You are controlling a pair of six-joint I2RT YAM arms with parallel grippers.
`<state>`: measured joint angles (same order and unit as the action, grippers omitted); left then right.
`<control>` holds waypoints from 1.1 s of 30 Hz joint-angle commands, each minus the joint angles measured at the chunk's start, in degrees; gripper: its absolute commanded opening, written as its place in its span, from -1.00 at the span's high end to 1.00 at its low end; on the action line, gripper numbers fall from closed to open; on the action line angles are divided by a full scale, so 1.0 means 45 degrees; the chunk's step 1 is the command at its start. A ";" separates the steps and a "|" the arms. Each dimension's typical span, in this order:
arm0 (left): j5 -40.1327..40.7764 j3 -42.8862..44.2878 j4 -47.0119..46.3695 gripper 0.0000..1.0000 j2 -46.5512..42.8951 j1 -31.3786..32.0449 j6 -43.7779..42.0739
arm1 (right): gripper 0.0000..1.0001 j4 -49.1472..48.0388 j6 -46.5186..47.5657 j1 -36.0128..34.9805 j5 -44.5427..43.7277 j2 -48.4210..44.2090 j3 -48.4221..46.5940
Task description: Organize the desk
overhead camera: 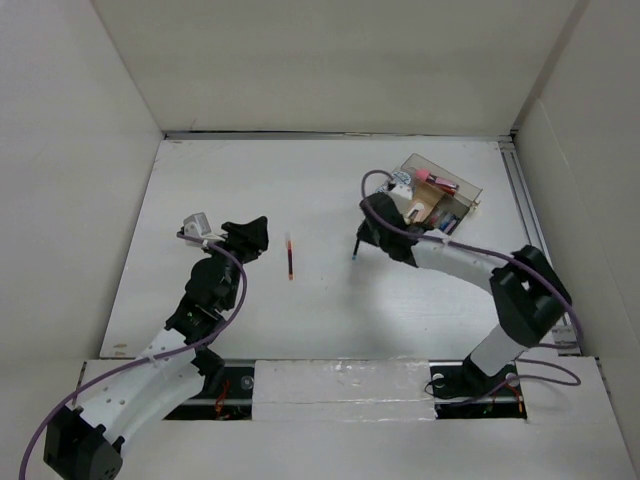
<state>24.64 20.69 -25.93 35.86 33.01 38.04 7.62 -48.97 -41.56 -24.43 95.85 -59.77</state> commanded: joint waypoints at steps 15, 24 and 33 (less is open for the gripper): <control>-0.0437 0.0422 -0.0681 -0.02 0.0137 0.0027 -0.0231 | 1.00 -0.0758 -0.2476 0.7262 0.0682 -0.3294 0.1895; -0.0301 0.0402 -0.0606 -0.02 0.0157 0.0027 -0.0231 | 0.65 -0.0755 -0.2731 0.7712 0.0916 -0.3097 0.2110; -0.0418 0.0325 -0.0819 -0.02 0.0098 0.0027 -0.0250 | 0.11 -0.0853 -0.2829 0.7830 0.0760 -0.3645 0.2364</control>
<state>23.11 20.69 -26.37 36.73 33.01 37.89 4.62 -61.19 -6.87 -20.56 81.62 -49.60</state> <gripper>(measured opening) 0.506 0.440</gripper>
